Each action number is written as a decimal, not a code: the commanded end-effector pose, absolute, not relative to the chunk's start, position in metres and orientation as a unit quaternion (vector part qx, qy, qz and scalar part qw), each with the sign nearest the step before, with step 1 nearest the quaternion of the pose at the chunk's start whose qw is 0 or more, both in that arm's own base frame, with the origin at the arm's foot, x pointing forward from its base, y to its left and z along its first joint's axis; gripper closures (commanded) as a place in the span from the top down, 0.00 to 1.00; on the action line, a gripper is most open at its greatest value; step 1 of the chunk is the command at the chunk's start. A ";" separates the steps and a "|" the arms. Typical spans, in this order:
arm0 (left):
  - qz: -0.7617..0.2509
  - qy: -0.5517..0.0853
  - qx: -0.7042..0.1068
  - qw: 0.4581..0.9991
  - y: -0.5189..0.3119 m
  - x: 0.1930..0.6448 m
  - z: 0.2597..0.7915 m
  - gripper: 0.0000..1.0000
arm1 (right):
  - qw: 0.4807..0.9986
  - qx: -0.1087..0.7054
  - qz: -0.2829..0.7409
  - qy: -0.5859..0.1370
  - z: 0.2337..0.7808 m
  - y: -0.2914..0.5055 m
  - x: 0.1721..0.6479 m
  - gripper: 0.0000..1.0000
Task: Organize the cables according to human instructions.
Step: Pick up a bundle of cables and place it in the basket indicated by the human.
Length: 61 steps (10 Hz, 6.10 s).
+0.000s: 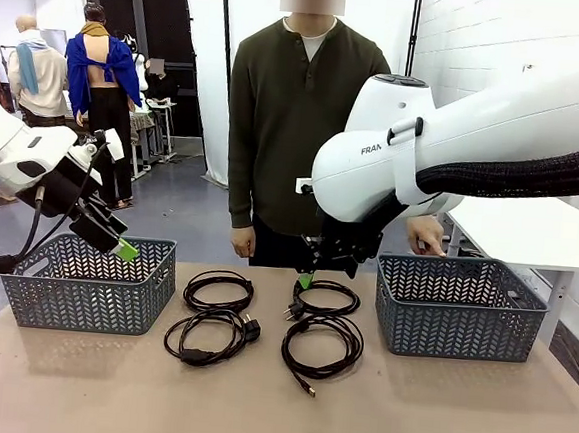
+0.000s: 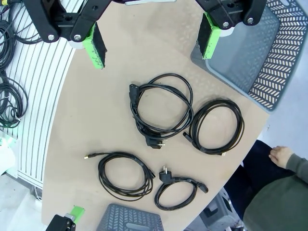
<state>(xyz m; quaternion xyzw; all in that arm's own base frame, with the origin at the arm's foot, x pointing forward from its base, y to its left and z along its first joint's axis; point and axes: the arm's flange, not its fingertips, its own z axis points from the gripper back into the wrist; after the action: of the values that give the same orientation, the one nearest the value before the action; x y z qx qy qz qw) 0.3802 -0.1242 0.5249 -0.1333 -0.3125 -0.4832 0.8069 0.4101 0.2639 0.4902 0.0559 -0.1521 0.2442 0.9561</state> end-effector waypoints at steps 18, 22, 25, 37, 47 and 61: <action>-0.487 -0.313 -0.141 0.803 -0.122 0.381 0.522 1.00 | 0.996 0.038 -0.068 -0.042 0.388 0.328 0.491 1.00; -0.487 -0.313 -0.141 0.803 -0.122 0.381 0.522 1.00 | 0.996 0.049 -0.063 -0.025 0.378 0.318 0.489 1.00; -0.487 -0.313 -0.141 0.803 -0.122 0.381 0.522 1.00 | 0.996 0.049 -0.063 -0.025 0.378 0.318 0.489 1.00; -0.487 -0.313 -0.141 0.803 -0.122 0.381 0.522 1.00 | 0.997 0.017 -0.074 0.007 0.336 0.339 0.521 1.00; -0.487 -0.313 -0.141 0.803 -0.122 0.381 0.522 1.00 | 0.996 0.004 -0.086 0.004 0.311 0.344 0.533 1.00; -0.487 -0.313 -0.141 0.803 -0.122 0.381 0.522 1.00 | 0.996 -0.001 -0.089 0.033 0.305 0.354 0.535 0.00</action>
<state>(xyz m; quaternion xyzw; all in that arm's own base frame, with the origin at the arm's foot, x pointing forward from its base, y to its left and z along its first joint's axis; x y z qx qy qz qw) 0.3802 -0.1242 0.5248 -0.1328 -0.3123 -0.4831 0.8071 0.5315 0.3490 0.3069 0.0084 0.0303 -0.0737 0.9968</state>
